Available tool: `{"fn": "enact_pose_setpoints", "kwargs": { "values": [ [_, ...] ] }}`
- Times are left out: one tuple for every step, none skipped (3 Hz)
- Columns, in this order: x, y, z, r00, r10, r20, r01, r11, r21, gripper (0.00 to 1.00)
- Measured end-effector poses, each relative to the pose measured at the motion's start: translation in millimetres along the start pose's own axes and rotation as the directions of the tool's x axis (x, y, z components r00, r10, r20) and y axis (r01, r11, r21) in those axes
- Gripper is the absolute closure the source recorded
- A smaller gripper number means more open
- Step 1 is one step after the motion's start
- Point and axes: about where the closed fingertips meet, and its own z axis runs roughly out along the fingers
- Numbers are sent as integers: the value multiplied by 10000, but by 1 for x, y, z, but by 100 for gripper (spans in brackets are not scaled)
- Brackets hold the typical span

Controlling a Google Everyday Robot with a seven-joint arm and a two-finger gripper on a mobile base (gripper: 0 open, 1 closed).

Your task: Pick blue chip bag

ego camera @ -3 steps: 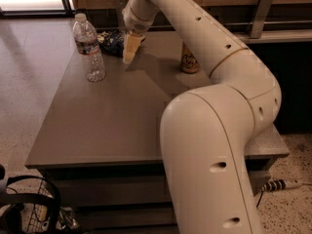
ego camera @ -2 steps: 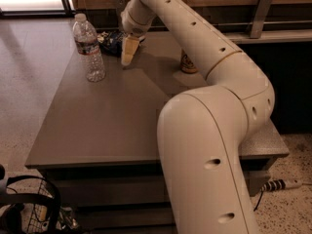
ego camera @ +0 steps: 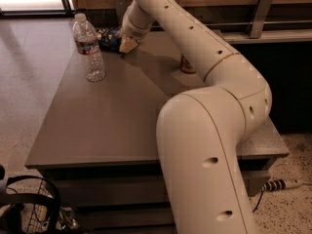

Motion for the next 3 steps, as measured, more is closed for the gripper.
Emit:
{"fn": "enact_pose_setpoints", "kwargs": {
  "values": [
    [0,2,4,10000,-5,0,5,10000,-54,80],
    [-1,4,8,10000,-12,2,12,9999,-112,100],
    [-3,5,9,9999,-57,136,60,9998,-183,100]
  ]
}}
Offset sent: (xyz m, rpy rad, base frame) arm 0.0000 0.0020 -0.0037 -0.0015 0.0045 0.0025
